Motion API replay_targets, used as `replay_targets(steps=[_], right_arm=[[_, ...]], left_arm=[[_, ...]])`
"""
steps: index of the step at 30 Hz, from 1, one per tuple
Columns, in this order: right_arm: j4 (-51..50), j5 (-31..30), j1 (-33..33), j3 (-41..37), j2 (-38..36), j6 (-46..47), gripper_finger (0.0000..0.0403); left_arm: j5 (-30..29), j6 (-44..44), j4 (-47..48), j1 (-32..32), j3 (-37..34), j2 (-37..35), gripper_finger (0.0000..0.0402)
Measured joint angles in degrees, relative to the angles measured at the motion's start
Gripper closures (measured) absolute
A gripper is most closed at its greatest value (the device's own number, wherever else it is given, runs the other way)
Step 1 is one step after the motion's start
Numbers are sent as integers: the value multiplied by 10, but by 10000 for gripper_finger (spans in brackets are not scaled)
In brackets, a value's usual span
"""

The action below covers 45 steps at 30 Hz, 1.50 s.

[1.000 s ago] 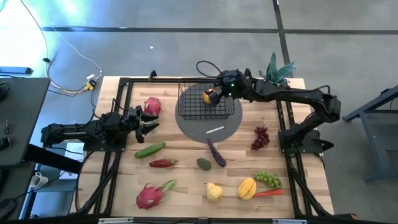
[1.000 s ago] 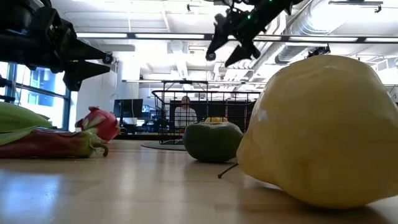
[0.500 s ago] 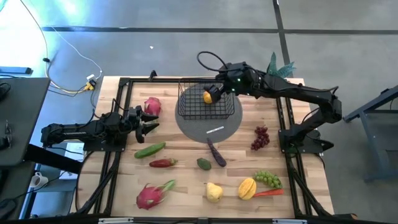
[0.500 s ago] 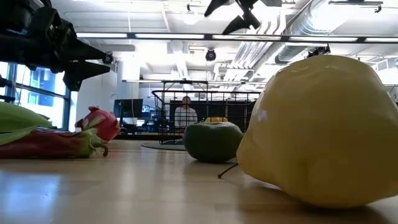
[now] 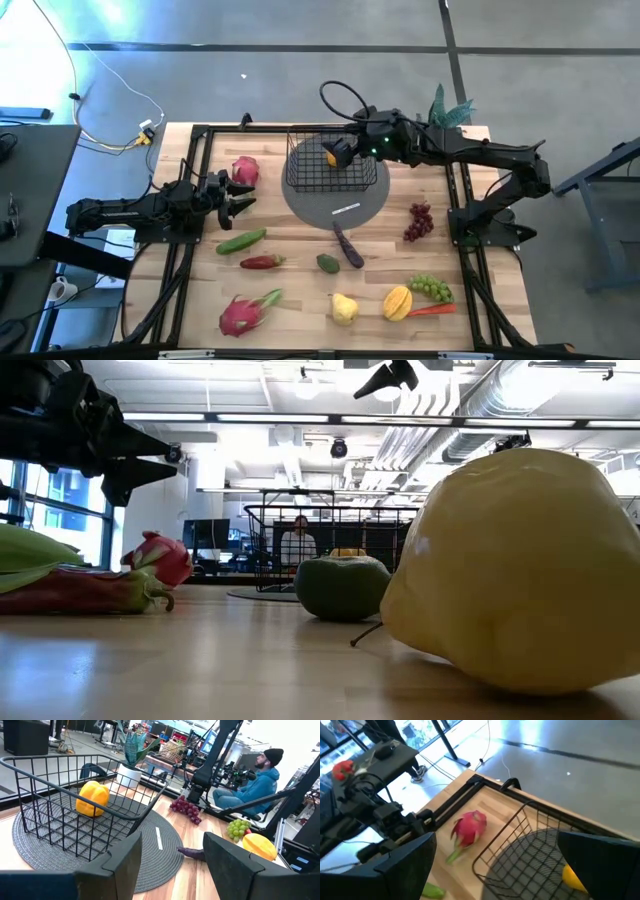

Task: Build produce basket
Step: Put the bottom pink dragon fruit into the black wire basket

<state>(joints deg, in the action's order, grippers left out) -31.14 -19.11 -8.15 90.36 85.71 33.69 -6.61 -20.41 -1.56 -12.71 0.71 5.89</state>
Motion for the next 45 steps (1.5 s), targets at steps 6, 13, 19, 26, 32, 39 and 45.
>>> replay_targets(steps=[6,13,19,26,32,39,45], right_arm=[[0,0,18,0,0,59,4],[0,-12,50,0,0,106,4],[0,-21,71,0,0,115,4],[0,-22,88,0,0,114,4],[-11,-22,95,0,0,114,4],[-33,-21,98,0,0,128,4],[-35,-20,98,0,0,129,4]], left_arm=[[1,-72,0,0,0,0,202],[1,-118,0,0,0,0,202],[0,-153,0,0,0,0,202],[27,-244,-68,0,0,0,202],[62,-261,-102,0,44,0,202],[70,-259,-48,0,142,14,202],[79,-259,128,0,251,61,202]])
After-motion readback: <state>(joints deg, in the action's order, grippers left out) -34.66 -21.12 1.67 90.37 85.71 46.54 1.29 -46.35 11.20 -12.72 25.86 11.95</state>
